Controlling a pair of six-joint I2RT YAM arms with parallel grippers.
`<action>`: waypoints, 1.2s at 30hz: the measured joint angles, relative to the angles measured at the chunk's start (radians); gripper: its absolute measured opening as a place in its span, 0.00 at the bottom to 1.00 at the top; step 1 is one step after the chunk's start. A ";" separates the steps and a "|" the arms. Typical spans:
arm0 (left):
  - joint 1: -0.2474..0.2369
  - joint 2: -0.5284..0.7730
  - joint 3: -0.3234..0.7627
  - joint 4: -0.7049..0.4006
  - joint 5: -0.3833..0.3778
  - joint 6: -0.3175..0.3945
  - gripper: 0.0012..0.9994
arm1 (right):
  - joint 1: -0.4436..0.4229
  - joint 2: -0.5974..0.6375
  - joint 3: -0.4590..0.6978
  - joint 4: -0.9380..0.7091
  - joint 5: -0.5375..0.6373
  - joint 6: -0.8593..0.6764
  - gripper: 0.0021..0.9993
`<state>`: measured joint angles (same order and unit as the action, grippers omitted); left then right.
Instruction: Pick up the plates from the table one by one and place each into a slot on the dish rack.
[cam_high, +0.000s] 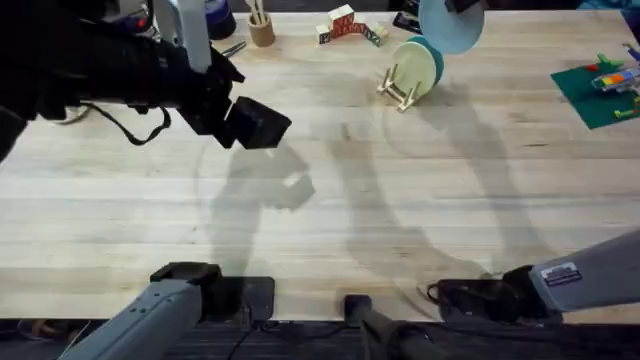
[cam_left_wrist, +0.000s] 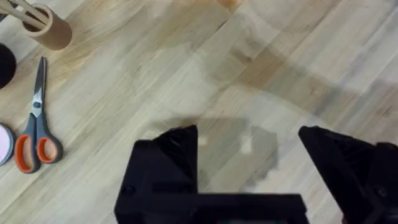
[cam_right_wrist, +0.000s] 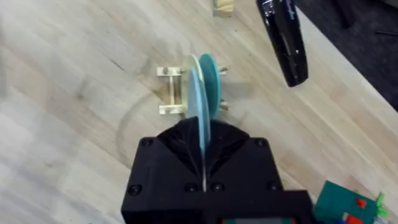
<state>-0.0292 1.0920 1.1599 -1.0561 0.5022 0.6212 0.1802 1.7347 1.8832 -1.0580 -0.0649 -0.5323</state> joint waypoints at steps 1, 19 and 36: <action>0.000 0.000 0.000 0.000 0.000 0.000 0.99 | 0.000 0.000 0.000 -0.002 -0.006 0.000 0.03; 0.000 0.000 0.000 0.000 0.000 0.000 0.99 | 0.021 0.057 0.002 -0.019 -0.029 -0.013 0.03; 0.000 0.000 0.000 0.000 0.000 0.000 0.99 | 0.026 0.191 0.002 0.016 -0.029 -0.027 0.03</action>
<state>-0.0292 1.0920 1.1599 -1.0561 0.5022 0.6212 0.2066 1.9261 1.8847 -1.0422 -0.0940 -0.5591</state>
